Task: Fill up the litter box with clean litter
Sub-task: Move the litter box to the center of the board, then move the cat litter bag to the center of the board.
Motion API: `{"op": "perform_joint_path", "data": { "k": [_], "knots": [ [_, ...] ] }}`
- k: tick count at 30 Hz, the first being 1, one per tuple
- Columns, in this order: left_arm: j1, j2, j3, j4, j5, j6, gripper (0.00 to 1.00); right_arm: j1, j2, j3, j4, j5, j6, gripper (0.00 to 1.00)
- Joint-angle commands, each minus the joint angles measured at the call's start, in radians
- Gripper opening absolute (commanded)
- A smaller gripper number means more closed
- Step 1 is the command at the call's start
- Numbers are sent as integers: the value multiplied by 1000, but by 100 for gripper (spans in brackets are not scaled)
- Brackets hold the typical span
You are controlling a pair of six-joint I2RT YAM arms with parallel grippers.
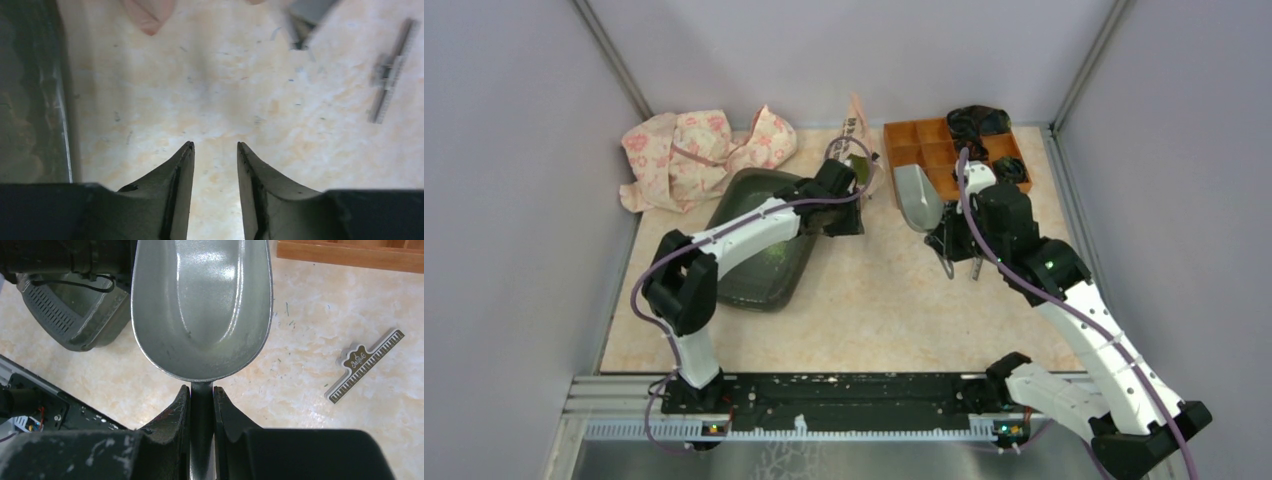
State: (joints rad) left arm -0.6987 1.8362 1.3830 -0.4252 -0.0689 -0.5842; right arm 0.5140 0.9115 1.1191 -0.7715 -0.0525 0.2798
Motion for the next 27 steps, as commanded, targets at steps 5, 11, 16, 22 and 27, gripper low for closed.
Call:
{"op": "perform_joint_path", "data": {
  "k": [5,11,16,22,27],
  "knots": [
    [-13,-40,294,-129,-90,91,74,-6,-29,59,16,41,-43,0],
    [-12,37,336,-14,-287,231,76,-8,-34,47,16,44,-48,0],
    [-12,95,318,103,-413,320,68,-12,-43,35,13,44,-53,0],
    [-12,135,371,80,-455,339,67,-17,-43,21,21,48,-61,0],
    [3,159,395,92,-491,359,66,-18,-36,11,30,43,-62,0]
  ]
}}
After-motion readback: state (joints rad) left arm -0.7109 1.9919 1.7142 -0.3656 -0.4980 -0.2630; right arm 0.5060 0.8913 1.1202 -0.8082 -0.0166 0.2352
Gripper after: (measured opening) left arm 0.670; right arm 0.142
